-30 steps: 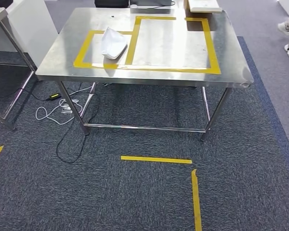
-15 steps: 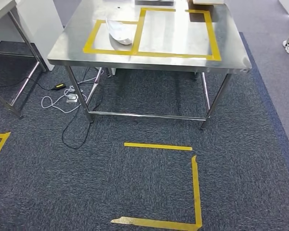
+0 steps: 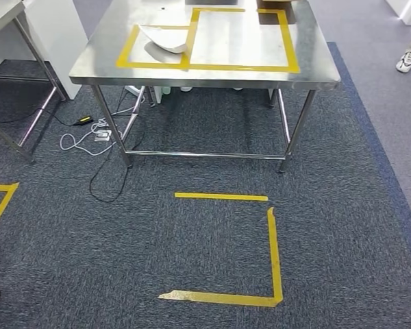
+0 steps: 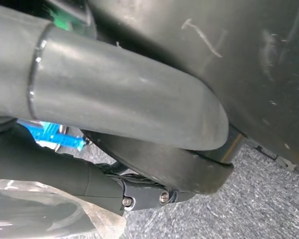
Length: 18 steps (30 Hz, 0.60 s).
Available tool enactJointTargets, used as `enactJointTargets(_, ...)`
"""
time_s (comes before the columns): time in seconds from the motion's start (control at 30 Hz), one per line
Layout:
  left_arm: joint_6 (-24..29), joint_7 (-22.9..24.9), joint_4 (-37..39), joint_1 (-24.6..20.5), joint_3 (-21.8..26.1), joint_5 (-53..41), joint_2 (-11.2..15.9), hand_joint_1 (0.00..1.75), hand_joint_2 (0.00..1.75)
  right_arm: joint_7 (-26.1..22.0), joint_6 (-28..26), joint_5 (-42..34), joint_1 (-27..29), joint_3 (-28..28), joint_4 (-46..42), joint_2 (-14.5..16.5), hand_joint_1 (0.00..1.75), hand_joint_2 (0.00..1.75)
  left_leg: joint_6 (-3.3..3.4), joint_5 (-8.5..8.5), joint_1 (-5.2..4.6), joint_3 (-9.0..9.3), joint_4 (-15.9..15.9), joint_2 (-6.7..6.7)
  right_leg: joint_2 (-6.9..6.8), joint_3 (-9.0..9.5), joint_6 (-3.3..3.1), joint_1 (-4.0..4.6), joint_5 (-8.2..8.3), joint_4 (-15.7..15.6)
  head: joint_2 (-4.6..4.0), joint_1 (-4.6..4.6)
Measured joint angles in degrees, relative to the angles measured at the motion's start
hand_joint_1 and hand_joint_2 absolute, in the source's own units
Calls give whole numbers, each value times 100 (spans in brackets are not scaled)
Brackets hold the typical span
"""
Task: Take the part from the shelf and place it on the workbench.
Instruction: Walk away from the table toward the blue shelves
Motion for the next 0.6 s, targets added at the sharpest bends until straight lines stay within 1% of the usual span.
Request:
enactJointTargets(0.03, -9, -10, 0, -1, -13, -10, 4, 0, 0, -28, 5, -7, -4, -9, -1, 4, 0, 0, 22, -97, -5, 127, -235, -33, 28, -52, 31, 3, 40, 19, 0, -1)
enactJointTargets(0.07, -17, -15, 0, -2, -23, -16, 7, 0, 0, -57, 9, -10, -7, -17, -1, 4, 0, 0, 38, -145, -10, 155, -333, -15, 54, -88, 57, 2, 76, 29, 0, -2)
enactJointTargets(0.13, -25, -15, -1, -7, -33, -17, 11, 0, 0, -98, 14, -12, -3, -31, -1, 4, 0, 0, 57, -172, -20, 140, -367, 19, 78, -131, 88, -4, 115, 32, 0, -5)
enactJointTargets(0.27, -28, -15, -1, -9, -39, -15, 13, 0, 0, -123, 17, -12, 3, -35, -1, 4, 0, 0, 74, -165, -14, 125, -378, 32, 92, -150, 105, 1, 129, 37, 0, -2)
enactJointTargets(0.3, -34, -15, 0, 1, -42, -6, 16, 0, 0, -211, 25, -13, 16, -42, -1, -3, 0, 0, 116, -132, -9, 89, -388, 87, 76, -278, 127, 1, -38, 284, 0, 7)
enactJointTargets(0.33, -41, -16, 1, 14, -45, 3, 24, 0, 0, -320, 37, -15, 37, -58, -1, -19, 0, 0, 163, -81, -19, 24, -393, 189, 55, -459, 152, 0, -267, 726, 0, 16)
enactJointTargets(0.37, -49, -16, 1, 27, -46, 12, 33, 0, 0, -426, 50, -19, 58, -74, -1, -36, 0, 0, 206, -29, -32, -42, -395, 301, 25, -582, 171, -1, -455, 1091, 0, 23)
enactJointTargets(0.4, -57, -17, 2, 39, -46, 20, 42, 0, 0, -526, 63, -21, 83, -91, -1, -52, 0, 0, 243, 20, -52, -107, -392, 420, -21, -627, 183, -5, -592, 1337, 0, 29)
enactJointTargets(0.43, -61, -19, 1, 40, -47, 20, 48, 0, 0, -549, 70, -24, 104, -104, -1, -63, 0, 0, 243, 45, -72, -141, -380, 499, -73, -466, 173, -3, -506, 1201, 0, 28)
enactJointTargets(0.47, -62, -22, 1, 37, -47, 19, 49, 0, 0, -547, 72, -24, 123, -110, -1, -68, 0, 0, 235, 52, -83, -148, -368, 538, -171, -205, 153, 5, -366, 779, 0, 29)
enactJointTargets(0.5, -62, -26, 1, 35, -48, 17, 50, 0, 0, -544, 74, -23, 140, -116, -1, -72, 0, 0, 220, 51, -100, -161, -341, 577, -262, 9, 125, 19, -275, 397, 0, 33)
enactJointTargets(0.53, -62, -30, 1, 34, -49, 15, 51, 0, 0, -546, 76, -23, 153, -122, -1, -77, 0, 0, 199, 54, -115, -177, -320, 617, -330, 149, 92, 33, -233, 146, 0, 29)
enactJointTargets(0.57, -62, -32, 1, 33, -49, 13, 54, 0, 0, -552, 80, -24, 162, -126, -1, -79, 0, 0, 174, 60, -128, -195, -302, 662, -355, 182, 59, 47, -236, 36, 0, 29)
enactJointTargets(0.6, -62, -33, 1, 31, -49, 11, 56, 0, 0, -560, 83, -24, 169, -129, -1, -80, 0, 0, 147, 67, -135, -208, -290, 711, -319, 163, 25, 55, -230, 12, 0, 27)
